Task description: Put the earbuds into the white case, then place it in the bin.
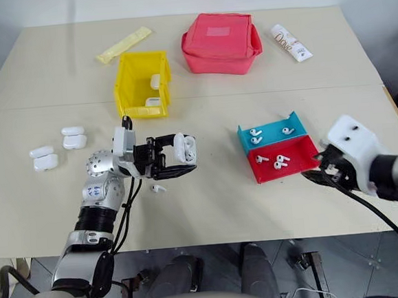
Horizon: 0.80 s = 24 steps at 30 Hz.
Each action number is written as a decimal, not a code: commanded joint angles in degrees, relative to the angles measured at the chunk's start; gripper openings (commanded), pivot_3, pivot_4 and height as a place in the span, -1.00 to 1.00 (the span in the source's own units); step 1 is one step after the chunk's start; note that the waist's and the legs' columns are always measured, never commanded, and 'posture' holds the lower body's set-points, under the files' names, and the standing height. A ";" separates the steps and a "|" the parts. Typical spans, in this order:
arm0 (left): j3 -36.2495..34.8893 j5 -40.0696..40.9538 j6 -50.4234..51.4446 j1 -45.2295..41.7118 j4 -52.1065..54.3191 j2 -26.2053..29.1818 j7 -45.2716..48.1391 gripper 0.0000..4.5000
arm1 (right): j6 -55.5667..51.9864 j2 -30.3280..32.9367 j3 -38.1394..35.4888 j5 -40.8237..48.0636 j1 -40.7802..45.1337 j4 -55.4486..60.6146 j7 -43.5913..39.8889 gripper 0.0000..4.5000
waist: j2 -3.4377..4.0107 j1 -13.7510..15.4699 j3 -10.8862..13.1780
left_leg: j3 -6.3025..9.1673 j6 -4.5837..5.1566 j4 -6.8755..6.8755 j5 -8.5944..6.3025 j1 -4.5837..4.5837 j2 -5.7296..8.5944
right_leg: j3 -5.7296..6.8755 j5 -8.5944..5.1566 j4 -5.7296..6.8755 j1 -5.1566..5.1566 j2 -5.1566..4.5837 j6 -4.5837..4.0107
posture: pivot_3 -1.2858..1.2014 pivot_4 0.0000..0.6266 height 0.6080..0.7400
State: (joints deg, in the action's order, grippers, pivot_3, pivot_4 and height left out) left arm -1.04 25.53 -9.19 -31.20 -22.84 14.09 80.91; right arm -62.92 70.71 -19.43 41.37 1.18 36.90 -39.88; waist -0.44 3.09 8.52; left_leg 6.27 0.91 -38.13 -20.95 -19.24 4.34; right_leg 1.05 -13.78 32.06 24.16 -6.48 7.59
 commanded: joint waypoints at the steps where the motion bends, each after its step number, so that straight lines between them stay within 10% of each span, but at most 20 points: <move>1: 0.54 1.08 0.75 1.57 4.71 -0.12 -1.47 0.23 | 0.11 1.58 6.94 -1.50 7.02 -1.81 -1.01 -0.12 | 0.01 -0.02 0.00 | 0.01 0.00 0.00 0.00 -0.02 0.00 | 0.02 0.00 0.00 0.01 0.00 0.00 | 0.03 -0.52 1.00; 14: 0.07 2.32 3.32 7.46 13.06 2.52 -4.39 0.23 | 1.98 0.08 26.11 -8.22 23.51 -6.85 -7.71 -0.12 | 0.03 -0.03 0.01 | -0.02 -0.01 -0.02 -0.01 -0.04 0.01 | -0.01 0.01 -0.01 0.04 -0.01 0.00 | 0.03 -0.52 1.00; 18: 0.18 2.22 3.28 9.08 14.91 2.85 -5.82 0.23 | 3.14 -1.13 31.17 -11.98 27.14 -10.16 -9.74 0.25 | 0.04 -0.20 0.00 | -0.04 -0.03 -0.01 -0.01 -0.03 -0.01 | -0.02 0.01 0.01 0.07 0.01 0.00 | 0.03 -0.52 1.00; 24: 0.41 2.71 3.95 11.80 18.45 3.46 -7.32 0.23 | 3.69 -2.94 35.63 -15.90 29.99 -12.78 -12.15 0.25 | 0.05 -0.17 0.01 | -0.07 -0.04 -0.01 -0.02 -0.05 0.00 | -0.04 0.01 0.02 0.12 0.01 0.00 | 0.03 -0.52 1.00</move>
State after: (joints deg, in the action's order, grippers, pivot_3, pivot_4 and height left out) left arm -0.60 26.85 -5.44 -19.72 -7.00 16.96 74.10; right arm -59.99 67.71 16.41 26.60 30.09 24.11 -51.13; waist -0.39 2.92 8.52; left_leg 6.19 0.88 -38.13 -20.96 -19.30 4.34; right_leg 0.99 -13.77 32.08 24.28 -6.47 7.59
